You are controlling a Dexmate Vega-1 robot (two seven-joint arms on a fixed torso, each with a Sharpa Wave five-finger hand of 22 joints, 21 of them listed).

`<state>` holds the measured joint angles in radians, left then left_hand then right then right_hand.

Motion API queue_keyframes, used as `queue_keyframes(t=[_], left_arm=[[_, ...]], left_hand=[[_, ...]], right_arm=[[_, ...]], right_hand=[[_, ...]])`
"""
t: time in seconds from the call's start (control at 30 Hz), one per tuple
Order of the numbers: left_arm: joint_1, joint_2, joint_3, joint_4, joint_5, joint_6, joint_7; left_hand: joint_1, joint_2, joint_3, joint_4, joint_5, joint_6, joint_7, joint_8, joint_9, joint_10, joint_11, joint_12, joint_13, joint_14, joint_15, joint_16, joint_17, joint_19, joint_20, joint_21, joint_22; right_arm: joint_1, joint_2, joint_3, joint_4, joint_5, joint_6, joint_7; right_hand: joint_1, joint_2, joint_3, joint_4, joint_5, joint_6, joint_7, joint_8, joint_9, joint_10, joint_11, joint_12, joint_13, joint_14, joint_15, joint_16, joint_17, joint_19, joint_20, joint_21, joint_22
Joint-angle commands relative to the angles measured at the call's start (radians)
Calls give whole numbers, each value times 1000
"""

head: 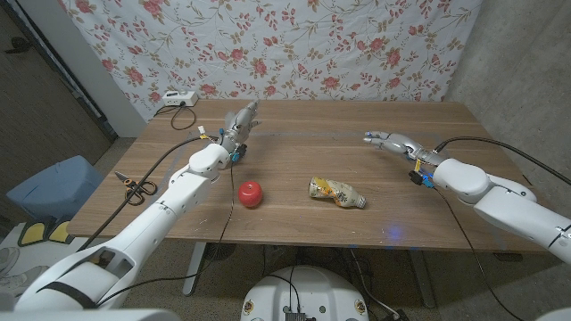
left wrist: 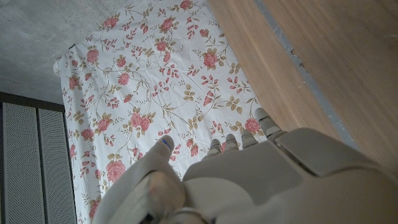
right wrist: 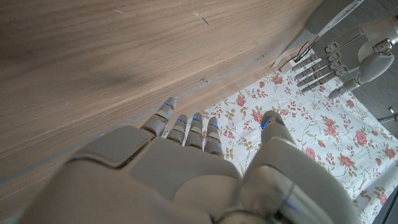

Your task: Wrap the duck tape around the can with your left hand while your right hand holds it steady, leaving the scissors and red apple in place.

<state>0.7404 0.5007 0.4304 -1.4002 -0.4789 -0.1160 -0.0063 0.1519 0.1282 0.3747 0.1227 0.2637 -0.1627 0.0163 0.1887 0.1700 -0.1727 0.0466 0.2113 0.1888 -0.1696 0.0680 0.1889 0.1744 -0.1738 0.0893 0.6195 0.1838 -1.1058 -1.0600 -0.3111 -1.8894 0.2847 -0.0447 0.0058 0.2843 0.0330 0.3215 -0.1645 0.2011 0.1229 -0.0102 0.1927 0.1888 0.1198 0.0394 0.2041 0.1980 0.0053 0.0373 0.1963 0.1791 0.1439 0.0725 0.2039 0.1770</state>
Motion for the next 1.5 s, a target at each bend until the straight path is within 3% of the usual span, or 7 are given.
queue_keyframes(t=[0.03, 0.3, 0.37, 0.5, 0.73, 0.97, 1.5], left_arm=[[-21, -9, 11, 5, 12, 11, -7], [-25, -11, 13, 1, 18, 9, -9], [-24, -12, 13, 0, 17, 8, -9], [-21, -13, 12, -1, 14, 5, -12], [-17, -12, 12, -4, 13, -1, -15], [-17, -11, 14, -3, 11, 1, -22], [-20, -15, 20, -6, 8, 9, -29]], left_hand=[[7, -3, 3, 1, 4, 3, -4, 3, 4, 1, 6, 5, 2, 2, 4, 3, 3, -19, 5, -3, 2], [6, -3, 3, 1, 5, 4, -3, 2, 4, 1, 6, 5, 2, 2, 4, 3, 3, -18, 6, -4, 2], [6, -3, 3, 1, 5, 4, -4, 1, 4, 1, 7, 4, 2, 2, 3, 3, 3, -18, 7, -5, 2], [6, -3, 3, 1, 5, 4, -5, 1, 4, 1, 7, 4, 2, 2, 2, 2, 3, -18, 7, -5, 2], [6, -3, 2, 1, 5, 5, -6, 0, 5, 1, 8, 4, 2, 3, 2, 2, 3, -17, 8, -7, 2], [5, -4, 2, 2, 6, 6, -6, -1, 5, 2, 8, 3, 2, 3, 2, 2, 3, -17, 8, -9, 2], [3, -4, 0, 3, 7, 6, -5, -2, 5, 3, 8, 2, 2, 3, 2, 1, 3, -15, 8, -12, 2]], right_arm=[[-37, -96, 10, -106, -59, -91, 36], [-58, -153, 11, -193, -108, -169, 40], [-65, -168, 13, -219, -126, -191, 35], [-77, -196, 20, -278, -156, -247, 28], [-57, -247, 2, -381, -213, -367, 71], [0, -276, -55, -445, -248, -469, 163], [169, -282, -228, -539, -379, -622, 379]], right_hand=[[4, -11, 0, -6, -4, 5, 11, 5, 2, -4, 2, -3, 2, 0, 11, 4, 6, 5, 15, 1, 2], [14, -33, -6, -10, -1, 1, 15, 6, 3, -6, -1, -3, 3, 7, 15, 6, 7, 6, 31, 0, 2], [37, -62, -11, -11, 7, -11, 18, 6, 6, -4, -2, 0, 7, 53, 13, 22, 10, 42, 62, 13, 4], [97, -65, 4, -12, 21, -9, 23, 15, 9, 2, -4, 5, 12, 112, -15, 41, 18, 90, 80, 28, 8], [190, -90, 22, -9, 47, 58, 44, 45, 26, 117, 37, 73, 44, 182, -35, 61, 36, 105, 58, 27, 12], [174, -131, -12, 12, 69, 23, 41, 27, 31, 0, 39, 37, 59, 103, -7, 31, 53, 86, 36, 17, 13], [171, -141, -24, 18, 81, 22, 49, 26, 31, 18, 45, 43, 61, 115, -7, 38, 55, 100, 17, 21, 13]])
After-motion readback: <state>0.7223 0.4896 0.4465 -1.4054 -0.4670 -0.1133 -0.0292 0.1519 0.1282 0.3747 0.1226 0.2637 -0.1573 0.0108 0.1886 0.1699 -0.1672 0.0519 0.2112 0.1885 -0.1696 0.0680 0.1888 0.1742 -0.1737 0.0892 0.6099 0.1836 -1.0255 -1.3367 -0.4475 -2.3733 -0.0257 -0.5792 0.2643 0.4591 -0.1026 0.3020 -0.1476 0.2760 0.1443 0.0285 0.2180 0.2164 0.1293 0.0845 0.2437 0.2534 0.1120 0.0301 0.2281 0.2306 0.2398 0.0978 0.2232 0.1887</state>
